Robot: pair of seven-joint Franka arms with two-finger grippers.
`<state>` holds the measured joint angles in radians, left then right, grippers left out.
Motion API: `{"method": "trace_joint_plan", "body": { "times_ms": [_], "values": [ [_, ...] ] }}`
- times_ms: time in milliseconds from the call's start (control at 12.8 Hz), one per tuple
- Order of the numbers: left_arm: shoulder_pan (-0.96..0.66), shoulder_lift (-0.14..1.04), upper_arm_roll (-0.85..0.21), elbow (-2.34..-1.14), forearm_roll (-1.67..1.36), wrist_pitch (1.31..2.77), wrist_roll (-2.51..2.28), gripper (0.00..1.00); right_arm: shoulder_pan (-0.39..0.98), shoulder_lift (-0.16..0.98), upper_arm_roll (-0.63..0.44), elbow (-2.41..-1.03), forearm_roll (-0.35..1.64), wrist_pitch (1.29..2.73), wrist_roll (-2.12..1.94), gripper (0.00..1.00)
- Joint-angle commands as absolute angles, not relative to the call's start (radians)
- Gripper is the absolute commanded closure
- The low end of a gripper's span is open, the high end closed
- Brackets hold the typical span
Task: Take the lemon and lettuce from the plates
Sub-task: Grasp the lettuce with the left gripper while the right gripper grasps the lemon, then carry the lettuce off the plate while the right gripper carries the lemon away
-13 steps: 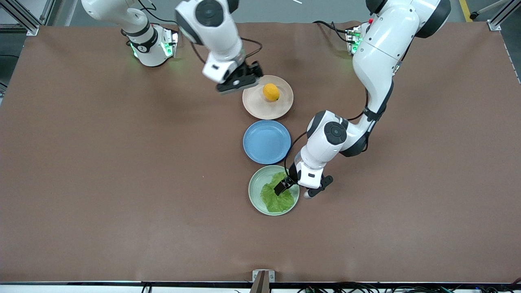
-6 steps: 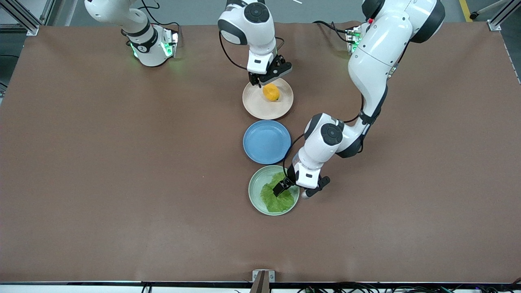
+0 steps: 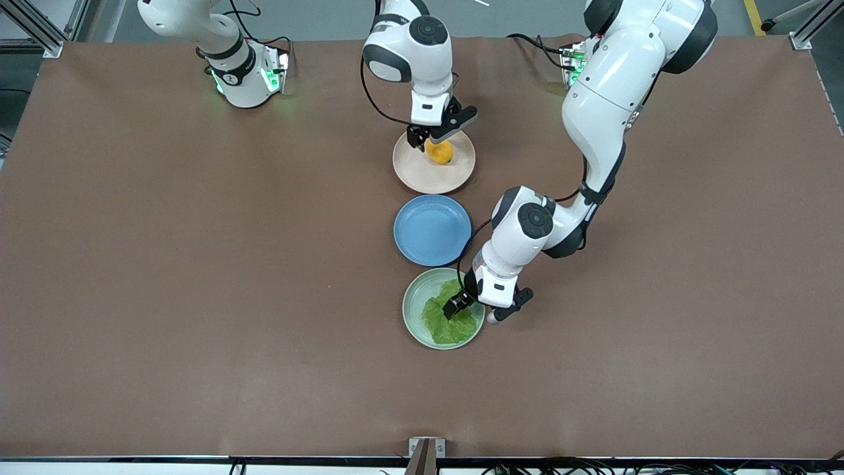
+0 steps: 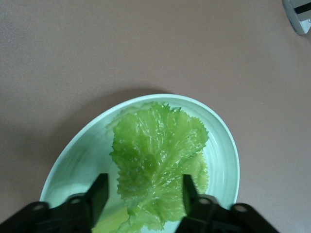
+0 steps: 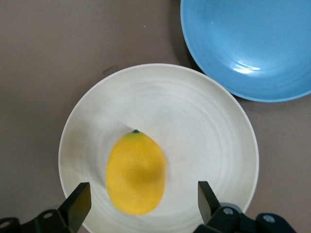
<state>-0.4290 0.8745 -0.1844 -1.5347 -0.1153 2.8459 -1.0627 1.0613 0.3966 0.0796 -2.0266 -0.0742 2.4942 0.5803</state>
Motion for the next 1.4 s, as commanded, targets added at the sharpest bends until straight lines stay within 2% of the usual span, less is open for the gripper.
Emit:
{"method": "trace_joint_plan", "body": {
  "times_ms": [0, 156, 234, 468, 545, 623, 857, 935, 1013, 1325],
  "values": [
    [-0.446, 0.896, -0.170, -1.500, -0.118, 2.862, -1.078, 0.48, 1.081, 0.442, 0.064, -2.006, -0.103, 2.525, 0.612, 0.03],
    [-0.446, 0.896, -0.172, -1.500, -0.118, 2.862, -1.078, 0.68, 1.092, 0.457, 0.061, -2.006, -0.103, 2.533, 0.618, 0.03],
    [-0.446, 0.896, -0.172, -1.500, -0.118, 2.862, -1.078, 0.74, 1.097, 0.463, 0.061, -2.008, -0.107, 2.533, 0.623, 0.03],
    [-0.446, 0.894, -0.172, -1.500, -0.118, 2.862, -1.078, 0.86, 1.094, 0.474, 0.060, -2.006, -0.126, 2.545, 0.635, 0.03],
    [-0.446, 0.893, -0.172, -1.499, -0.118, 2.862, -1.077, 0.94, 1.092, 0.482, 0.060, -2.006, -0.130, 2.549, 0.634, 0.11],
    [-0.446, 0.891, -0.172, -1.499, -0.117, 2.862, -1.077, 0.99, 1.092, 0.488, 0.060, -2.006, -0.144, 2.560, 0.634, 0.22],
    [-0.446, 0.867, -0.172, -1.497, -0.118, 2.862, -1.077, 1.00, 1.089, 0.491, 0.060, -2.006, -0.155, 2.568, 0.632, 0.46],
    [-0.445, 0.847, -0.178, -1.497, -0.121, 2.861, -1.080, 1.00, 1.085, 0.489, 0.060, -2.006, -0.155, 2.554, 0.638, 0.77],
    [-0.445, 0.824, -0.178, -1.497, -0.124, 2.861, -1.088, 1.00, 1.068, 0.474, 0.060, -2.008, -0.152, 2.534, 0.662, 1.00],
    [-0.410, 0.688, -0.183, -1.549, -0.127, 2.832, -1.100, 1.00, 0.921, 0.324, 0.066, -1.933, -0.120, 2.222, 0.663, 1.00]
  ]
}}
